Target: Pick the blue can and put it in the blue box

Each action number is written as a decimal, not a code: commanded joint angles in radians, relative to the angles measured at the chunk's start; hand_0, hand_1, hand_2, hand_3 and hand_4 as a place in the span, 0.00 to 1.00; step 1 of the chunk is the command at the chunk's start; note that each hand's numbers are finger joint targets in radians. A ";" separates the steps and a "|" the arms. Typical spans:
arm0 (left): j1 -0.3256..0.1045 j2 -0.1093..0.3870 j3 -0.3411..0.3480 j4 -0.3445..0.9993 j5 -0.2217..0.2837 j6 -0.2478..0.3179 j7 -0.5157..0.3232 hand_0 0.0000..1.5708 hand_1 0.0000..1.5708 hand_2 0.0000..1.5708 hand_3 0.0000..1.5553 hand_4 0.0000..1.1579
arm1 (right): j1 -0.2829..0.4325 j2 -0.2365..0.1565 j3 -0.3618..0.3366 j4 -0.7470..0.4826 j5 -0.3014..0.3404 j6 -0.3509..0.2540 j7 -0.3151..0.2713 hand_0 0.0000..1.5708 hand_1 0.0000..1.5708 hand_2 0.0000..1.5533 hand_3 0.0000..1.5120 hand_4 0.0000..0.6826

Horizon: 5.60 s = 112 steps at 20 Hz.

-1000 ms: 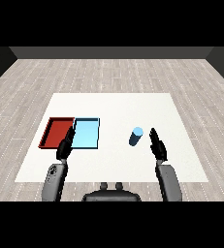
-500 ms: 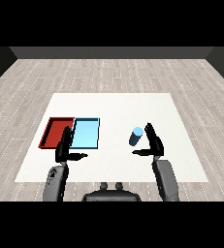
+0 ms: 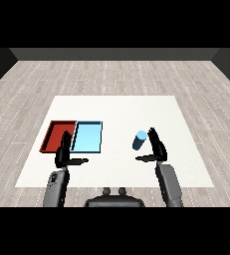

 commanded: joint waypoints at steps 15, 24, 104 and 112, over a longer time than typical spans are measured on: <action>-0.008 0.010 0.004 0.003 -0.018 0.013 -0.021 0.00 0.00 0.00 0.00 0.00 | -0.068 -0.022 -0.060 0.092 -0.032 0.021 0.029 0.00 0.00 0.00 0.00 0.00; 0.011 -0.003 -0.002 -0.006 -0.003 0.015 -0.013 0.00 0.00 0.00 0.00 0.00 | -0.244 -0.035 -0.129 0.405 -0.038 0.000 -0.049 0.00 0.00 0.00 0.00 0.00; -0.044 -0.042 -0.132 -0.033 -0.045 0.036 0.087 0.00 0.00 0.00 0.00 0.00 | -0.376 0.062 0.075 0.275 0.025 -0.316 0.044 0.92 0.92 0.94 0.89 0.82; -0.139 -0.043 -0.277 -0.026 -0.007 0.161 0.160 0.00 0.00 0.00 0.00 0.00 | -0.295 0.048 0.118 0.058 0.042 -0.306 0.158 0.93 0.93 0.94 0.91 0.83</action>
